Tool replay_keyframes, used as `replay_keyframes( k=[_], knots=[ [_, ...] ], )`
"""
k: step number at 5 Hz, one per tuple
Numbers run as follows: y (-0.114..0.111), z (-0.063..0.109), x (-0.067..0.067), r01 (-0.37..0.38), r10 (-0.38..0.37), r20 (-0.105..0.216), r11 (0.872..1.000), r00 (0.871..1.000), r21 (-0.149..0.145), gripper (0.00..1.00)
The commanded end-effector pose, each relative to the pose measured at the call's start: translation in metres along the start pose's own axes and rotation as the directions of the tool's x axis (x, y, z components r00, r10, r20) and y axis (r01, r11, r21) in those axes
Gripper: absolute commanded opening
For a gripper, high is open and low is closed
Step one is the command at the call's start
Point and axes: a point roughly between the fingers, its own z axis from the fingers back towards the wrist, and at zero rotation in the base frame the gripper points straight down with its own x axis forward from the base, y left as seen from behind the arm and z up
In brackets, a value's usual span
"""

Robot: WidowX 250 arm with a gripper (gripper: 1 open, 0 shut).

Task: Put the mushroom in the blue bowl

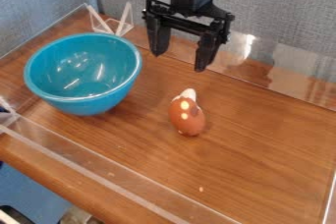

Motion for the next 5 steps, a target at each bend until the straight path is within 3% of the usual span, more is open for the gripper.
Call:
replay_keyframes(
  k=[1, 3, 4, 5],
  knots=[
    [-0.005, -0.019, 0.004, 0.006, -0.006, -0.013, 1.000, 1.000, -0.004, 1.00],
    [-0.018, -0.077, 0.016, 0.031, -0.032, -0.053, 0.999, 0.998, -0.013, 1.00],
    [-0.019, -0.096, 0.021, 0.021, -0.023, -0.073, 1.000, 0.997, -0.017, 1.00],
    [-0.018, -0.102, 0.025, 0.016, -0.017, -0.074, 1.000, 0.997, -0.020, 1.00]
  ],
)
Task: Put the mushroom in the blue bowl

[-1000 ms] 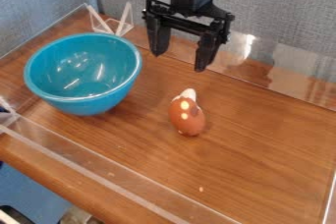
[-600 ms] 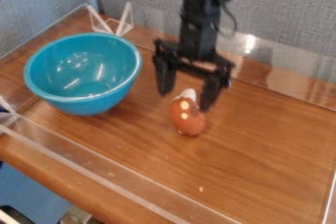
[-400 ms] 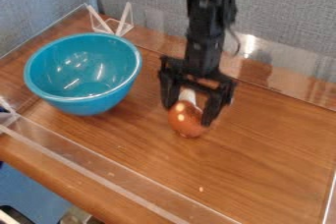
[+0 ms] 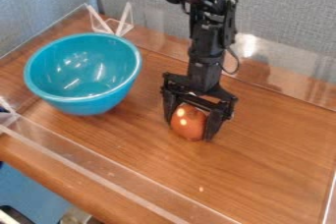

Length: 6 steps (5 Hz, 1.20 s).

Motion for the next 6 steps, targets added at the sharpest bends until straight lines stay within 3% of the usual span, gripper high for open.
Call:
replay_keyframes(
  k=[1, 6],
  knots=[
    [-0.002, 0.010, 0.008, 0.008, -0.008, 0.053, 1.000, 0.999, -0.008, 0.00],
    [-0.007, 0.040, 0.005, 0.025, -0.018, 0.123, 0.998, 0.992, -0.053, 0.00]
  ],
)
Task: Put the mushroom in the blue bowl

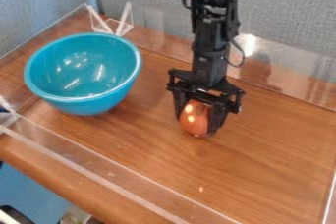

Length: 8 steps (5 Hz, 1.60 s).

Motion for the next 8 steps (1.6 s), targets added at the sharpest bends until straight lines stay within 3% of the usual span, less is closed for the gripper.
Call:
replay_keyframes(
  k=[1, 8],
  knots=[
    [0.000, 0.030, 0.009, 0.004, -0.003, 0.100, 1.000, 0.995, -0.006, 0.00],
    [0.006, 0.017, 0.021, 0.001, 0.001, 0.075, 1.000, 0.997, -0.024, 0.00]
  ],
)
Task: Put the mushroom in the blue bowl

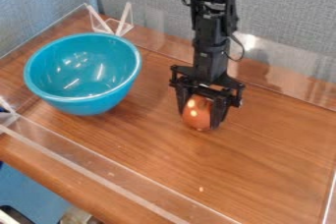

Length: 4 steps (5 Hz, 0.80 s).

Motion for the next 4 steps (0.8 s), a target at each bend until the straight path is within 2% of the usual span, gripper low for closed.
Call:
replay_keyframes(
  k=[1, 2, 3, 4],
  knots=[
    [0.002, 0.017, 0.008, -0.003, 0.003, 0.058, 1.000, 0.998, -0.003, 0.00],
    [0.009, 0.042, 0.001, -0.014, 0.015, 0.096, 1.000, 0.995, -0.011, 0.00],
    [0.027, 0.073, -0.009, -0.052, 0.053, 0.129, 0.999, 0.990, -0.010, 0.00],
    [0.062, 0.107, -0.024, -0.112, 0.111, 0.157, 0.994, 0.981, -0.006, 0.00]
  ],
)
